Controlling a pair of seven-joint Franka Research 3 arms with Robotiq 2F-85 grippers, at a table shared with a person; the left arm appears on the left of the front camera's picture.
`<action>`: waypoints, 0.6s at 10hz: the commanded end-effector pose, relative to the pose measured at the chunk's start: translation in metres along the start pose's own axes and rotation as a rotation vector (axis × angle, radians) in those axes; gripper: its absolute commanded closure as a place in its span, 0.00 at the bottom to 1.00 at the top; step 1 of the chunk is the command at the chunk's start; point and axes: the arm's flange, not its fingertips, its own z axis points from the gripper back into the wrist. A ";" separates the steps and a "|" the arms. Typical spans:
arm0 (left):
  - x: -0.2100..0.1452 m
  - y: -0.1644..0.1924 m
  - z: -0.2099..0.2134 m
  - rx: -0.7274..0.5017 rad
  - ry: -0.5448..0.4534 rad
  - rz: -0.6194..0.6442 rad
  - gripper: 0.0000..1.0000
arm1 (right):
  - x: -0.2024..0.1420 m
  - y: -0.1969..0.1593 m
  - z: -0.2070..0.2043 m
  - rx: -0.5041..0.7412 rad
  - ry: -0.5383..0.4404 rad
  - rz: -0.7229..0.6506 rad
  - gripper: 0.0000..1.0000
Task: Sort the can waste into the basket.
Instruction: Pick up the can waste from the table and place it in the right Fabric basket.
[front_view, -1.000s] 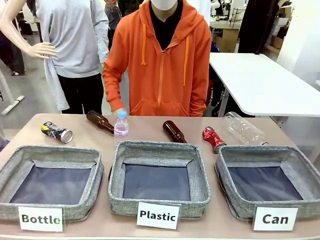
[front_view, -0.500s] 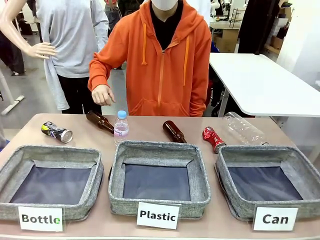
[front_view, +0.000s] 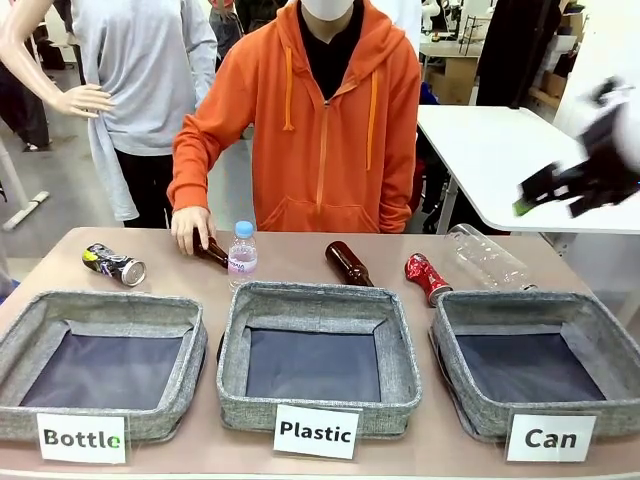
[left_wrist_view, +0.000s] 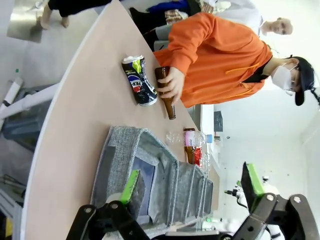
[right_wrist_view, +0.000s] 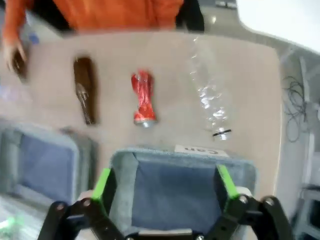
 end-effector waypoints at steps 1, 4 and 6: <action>0.000 0.001 0.001 -0.024 -0.007 -0.024 0.00 | 0.016 0.025 -0.015 -0.121 0.028 0.131 0.00; 0.000 0.001 0.001 -0.024 -0.007 -0.024 0.00 | 0.004 0.028 -0.021 -0.058 0.044 0.091 0.00; 0.000 0.001 0.001 -0.024 -0.007 -0.024 0.00 | 0.008 0.031 -0.023 -0.078 0.041 0.124 0.00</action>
